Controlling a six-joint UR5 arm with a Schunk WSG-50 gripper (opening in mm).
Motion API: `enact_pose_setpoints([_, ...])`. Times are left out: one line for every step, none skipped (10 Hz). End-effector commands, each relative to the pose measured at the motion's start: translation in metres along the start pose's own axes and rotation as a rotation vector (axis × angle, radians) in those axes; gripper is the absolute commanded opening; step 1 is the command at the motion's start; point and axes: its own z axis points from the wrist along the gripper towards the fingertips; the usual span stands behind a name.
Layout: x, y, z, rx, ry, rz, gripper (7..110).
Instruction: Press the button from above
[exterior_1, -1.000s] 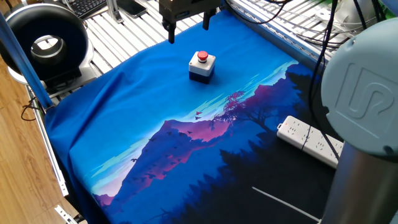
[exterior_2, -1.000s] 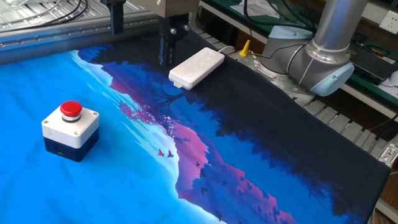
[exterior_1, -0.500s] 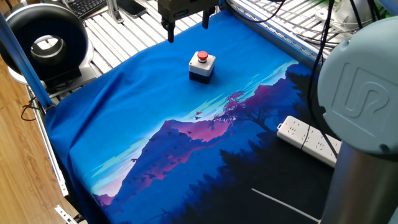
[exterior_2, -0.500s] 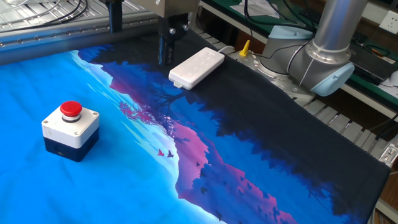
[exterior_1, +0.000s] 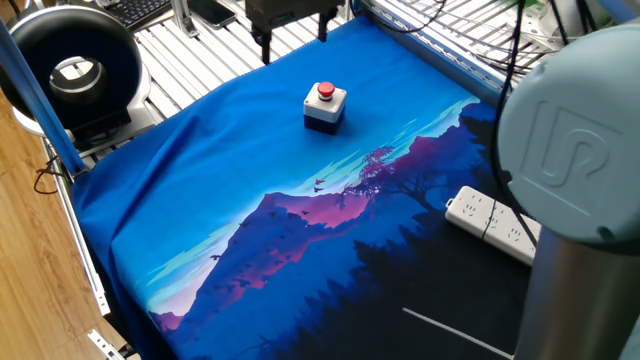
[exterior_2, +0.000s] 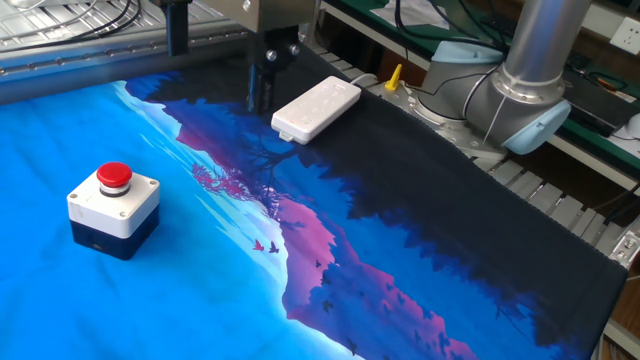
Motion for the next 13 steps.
enact_pose_setpoints([-0.024,0.042,-0.003,-0.089,-0.03,0.006,44])
enact_pose_setpoints([-0.025,0.052,-0.001,-0.119,-0.016,-0.022,44])
enact_pose_setpoints([-0.024,0.054,0.001,-0.114,0.0,-0.049,66])
enact_pose_setpoints([-0.026,0.045,0.003,-0.074,0.0,-0.075,66])
enact_pose_setpoints([-0.026,0.04,0.004,-0.058,0.0,-0.084,66])
enact_pose_setpoints([-0.027,0.032,0.005,-0.031,-0.001,-0.107,66])
enact_pose_setpoints([-0.028,0.026,0.006,-0.018,-0.01,-0.122,66])
enact_pose_setpoints([-0.029,0.023,0.007,-0.018,-0.016,-0.131,44])
enact_pose_setpoints([-0.029,0.021,0.007,-0.015,-0.017,-0.124,44])
enact_pose_setpoints([-0.028,0.018,0.007,-0.003,-0.014,-0.117,44])
enact_pose_setpoints([-0.026,0.018,0.007,0.0,-0.007,-0.111,44])
enact_pose_setpoints([-0.026,0.017,0.007,0.003,-0.004,-0.107,22])
enact_pose_setpoints([-0.024,0.016,0.007,0.008,0.003,-0.103,22])
